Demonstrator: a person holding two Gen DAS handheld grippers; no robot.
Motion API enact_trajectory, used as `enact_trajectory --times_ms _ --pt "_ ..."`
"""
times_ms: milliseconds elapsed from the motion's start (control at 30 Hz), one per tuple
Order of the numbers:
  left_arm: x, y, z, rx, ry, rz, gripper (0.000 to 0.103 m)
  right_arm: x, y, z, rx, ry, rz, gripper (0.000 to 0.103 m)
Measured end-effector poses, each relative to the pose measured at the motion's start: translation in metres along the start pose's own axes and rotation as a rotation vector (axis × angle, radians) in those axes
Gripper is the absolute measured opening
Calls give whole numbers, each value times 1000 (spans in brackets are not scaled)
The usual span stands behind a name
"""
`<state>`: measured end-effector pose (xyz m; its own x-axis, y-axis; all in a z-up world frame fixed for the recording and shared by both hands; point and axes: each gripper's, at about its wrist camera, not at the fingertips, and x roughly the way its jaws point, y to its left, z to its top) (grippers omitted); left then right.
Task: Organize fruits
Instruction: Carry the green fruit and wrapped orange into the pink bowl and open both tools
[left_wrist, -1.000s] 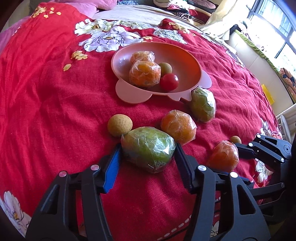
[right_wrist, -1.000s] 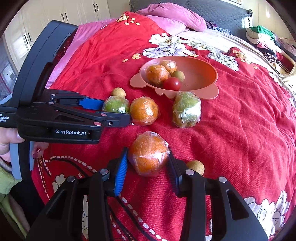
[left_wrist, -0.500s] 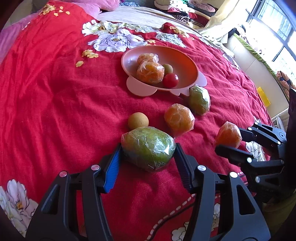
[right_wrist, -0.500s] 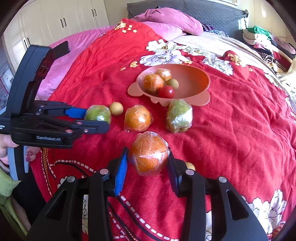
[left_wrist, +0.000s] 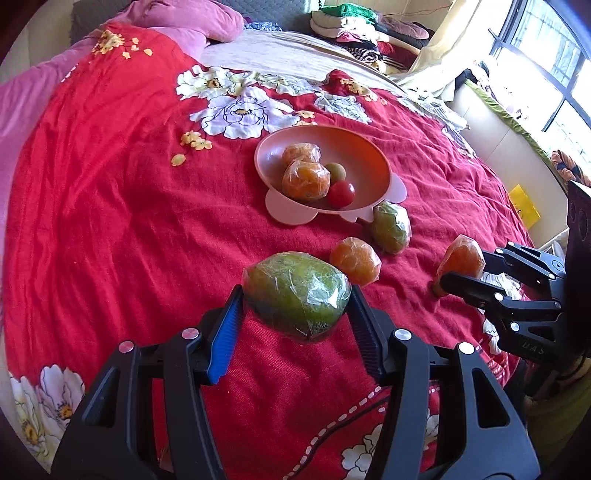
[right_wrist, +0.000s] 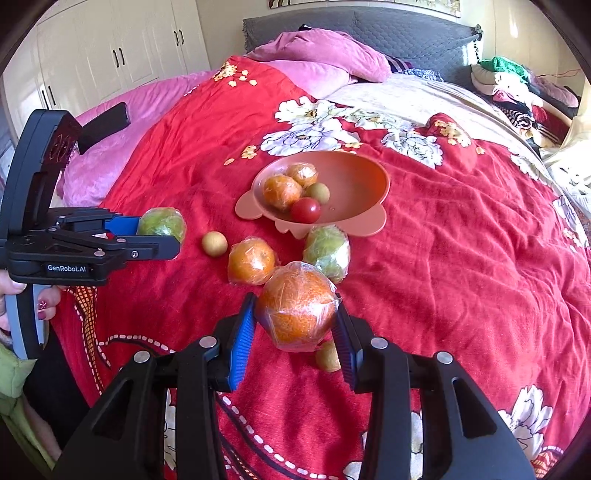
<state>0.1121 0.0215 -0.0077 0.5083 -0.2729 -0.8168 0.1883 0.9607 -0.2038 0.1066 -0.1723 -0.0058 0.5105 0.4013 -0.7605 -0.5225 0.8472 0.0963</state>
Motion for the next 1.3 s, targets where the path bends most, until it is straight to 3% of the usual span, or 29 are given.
enact_trajectory --times_ms 900,1300 --pt "0 -13 18 26 -21 7 48 -13 -9 34 -13 -72 -22 38" --pt "15 -25 46 55 -26 6 48 3 -23 58 -31 -69 -35 38"
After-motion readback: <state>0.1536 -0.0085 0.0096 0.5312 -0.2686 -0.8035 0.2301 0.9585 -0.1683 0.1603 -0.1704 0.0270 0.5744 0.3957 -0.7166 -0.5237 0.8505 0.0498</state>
